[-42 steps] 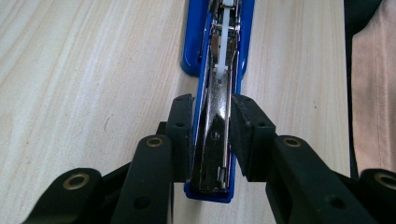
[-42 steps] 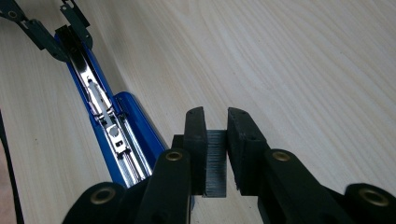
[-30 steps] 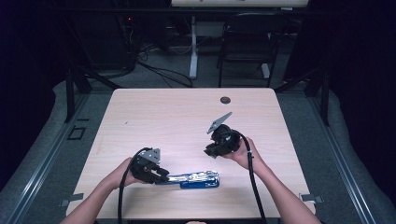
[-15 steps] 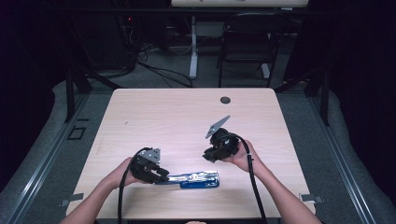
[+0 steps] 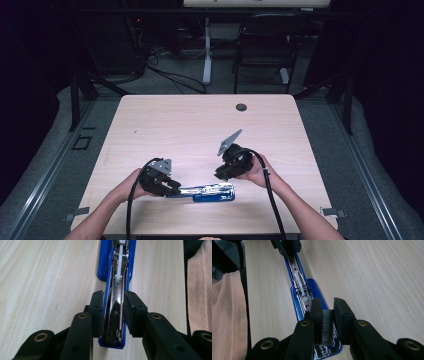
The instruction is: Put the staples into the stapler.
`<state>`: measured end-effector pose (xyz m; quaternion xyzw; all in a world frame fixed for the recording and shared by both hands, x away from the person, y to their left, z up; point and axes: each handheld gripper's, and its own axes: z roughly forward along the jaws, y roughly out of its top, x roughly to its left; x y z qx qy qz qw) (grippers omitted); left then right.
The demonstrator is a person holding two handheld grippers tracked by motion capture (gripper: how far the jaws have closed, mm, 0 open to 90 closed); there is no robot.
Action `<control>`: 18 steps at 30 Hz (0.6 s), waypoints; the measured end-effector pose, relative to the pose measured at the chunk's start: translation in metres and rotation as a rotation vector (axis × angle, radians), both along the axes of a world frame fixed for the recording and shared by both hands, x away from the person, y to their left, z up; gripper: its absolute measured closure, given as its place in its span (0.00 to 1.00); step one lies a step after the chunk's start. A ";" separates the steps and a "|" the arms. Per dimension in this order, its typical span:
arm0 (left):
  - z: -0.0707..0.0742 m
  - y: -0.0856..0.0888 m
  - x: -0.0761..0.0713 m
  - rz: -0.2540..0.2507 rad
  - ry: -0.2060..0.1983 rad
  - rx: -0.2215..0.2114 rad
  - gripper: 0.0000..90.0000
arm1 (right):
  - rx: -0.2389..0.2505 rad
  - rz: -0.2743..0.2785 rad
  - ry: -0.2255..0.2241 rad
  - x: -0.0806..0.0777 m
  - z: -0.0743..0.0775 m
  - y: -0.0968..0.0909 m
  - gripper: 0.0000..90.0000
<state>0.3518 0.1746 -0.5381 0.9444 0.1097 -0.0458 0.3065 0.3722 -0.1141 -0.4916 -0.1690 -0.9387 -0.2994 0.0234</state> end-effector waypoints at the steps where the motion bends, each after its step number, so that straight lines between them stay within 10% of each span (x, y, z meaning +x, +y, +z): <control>1: 0.000 0.000 0.000 0.000 -0.001 0.001 0.78 | -0.005 0.010 0.002 -0.001 -0.001 0.001 0.88; 18: -0.002 0.000 0.001 -0.004 0.018 -0.025 0.78 | -0.052 0.150 -0.014 -0.006 -0.015 0.003 0.87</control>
